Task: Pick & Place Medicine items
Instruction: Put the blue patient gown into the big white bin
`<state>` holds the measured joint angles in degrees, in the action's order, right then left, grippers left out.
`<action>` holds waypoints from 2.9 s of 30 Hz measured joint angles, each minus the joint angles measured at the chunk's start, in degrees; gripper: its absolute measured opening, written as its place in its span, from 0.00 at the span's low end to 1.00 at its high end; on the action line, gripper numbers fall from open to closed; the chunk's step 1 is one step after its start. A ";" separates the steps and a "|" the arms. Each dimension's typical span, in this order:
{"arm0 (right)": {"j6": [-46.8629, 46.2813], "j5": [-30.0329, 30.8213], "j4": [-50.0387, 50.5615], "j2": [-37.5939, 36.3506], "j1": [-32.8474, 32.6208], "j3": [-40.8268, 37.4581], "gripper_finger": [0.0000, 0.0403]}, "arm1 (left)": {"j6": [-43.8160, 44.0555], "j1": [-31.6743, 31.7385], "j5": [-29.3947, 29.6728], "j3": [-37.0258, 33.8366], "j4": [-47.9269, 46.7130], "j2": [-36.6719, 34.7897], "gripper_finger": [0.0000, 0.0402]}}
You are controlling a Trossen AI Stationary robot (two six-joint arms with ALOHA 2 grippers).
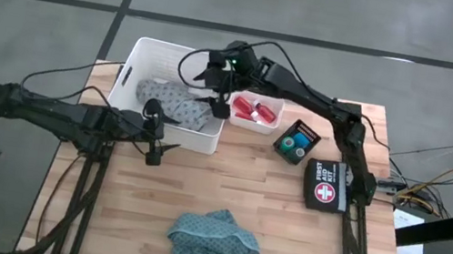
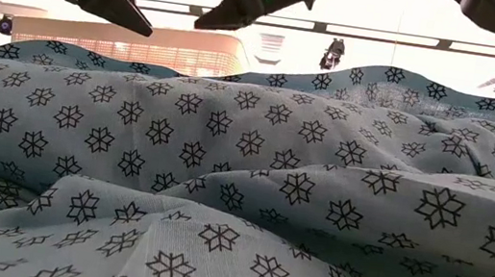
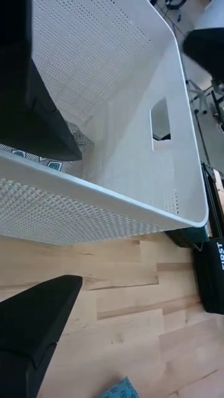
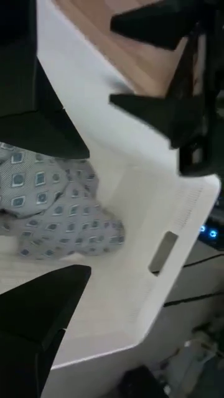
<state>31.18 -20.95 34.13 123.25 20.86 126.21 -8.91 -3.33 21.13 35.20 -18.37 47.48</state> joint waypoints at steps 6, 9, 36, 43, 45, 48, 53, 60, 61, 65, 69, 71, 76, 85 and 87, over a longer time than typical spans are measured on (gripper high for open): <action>0.30 3.38 5.50 -4.31 -2.39 0.00 0.71 | 0.00 0.01 0.00 0.00 -0.16 0.00 0.80; -1.09 3.42 8.44 -6.69 -4.07 0.04 0.69 | -0.01 0.02 0.02 0.00 -0.73 0.00 0.80; -13.29 26.48 17.50 -10.53 -27.20 -0.35 0.67 | -0.02 0.02 0.02 0.00 -1.33 0.00 0.80; -19.92 38.55 15.21 -10.53 -34.94 -3.72 0.66 | -0.02 0.02 0.02 0.00 -1.33 0.00 0.80; -23.40 42.09 14.01 -10.48 -36.99 -5.43 0.66 | -0.01 0.01 0.02 0.00 -1.33 0.00 0.80; -27.65 47.43 13.33 -10.48 -39.88 -8.39 0.68 | -0.01 0.02 0.02 0.00 -1.33 0.00 0.80; -34.23 52.58 12.53 -10.42 -44.91 -12.88 0.71 | -0.02 0.02 0.02 0.00 -1.31 0.00 0.80; -42.35 52.93 3.61 -10.42 -50.40 -19.16 0.72 | 0.00 0.00 0.02 0.00 -1.31 0.00 0.80; -42.67 51.29 0.75 -10.42 -51.25 -20.58 0.72 | -0.02 0.02 0.02 0.00 -1.31 0.00 0.80; -42.34 49.28 -9.68 -10.39 -54.80 -26.15 0.68 | 0.00 0.01 0.02 0.00 -1.31 0.00 0.80; -41.85 49.40 -11.55 -10.44 -56.63 -27.70 0.65 | -0.02 0.00 0.02 0.00 -1.31 -0.02 0.80; -41.87 49.37 -12.19 -10.48 -57.08 -28.38 0.64 | 0.00 0.00 0.02 0.00 -1.31 -0.02 0.80; -41.35 46.01 -14.15 -10.48 -58.24 -28.72 0.62 | -0.02 0.02 0.02 0.00 -1.31 -0.02 0.80; -42.04 45.96 -13.75 -10.48 -58.59 -28.42 0.62 | -7.59 0.00 0.25 1.42 1.66 -0.15 0.80; -42.07 45.96 -13.78 -10.48 -58.64 -28.57 0.62 | -7.64 0.00 0.24 2.80 1.66 -0.15 0.80</action>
<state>-10.90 25.02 20.35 112.77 -37.78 97.64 -16.55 -3.33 21.37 38.00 -16.71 47.33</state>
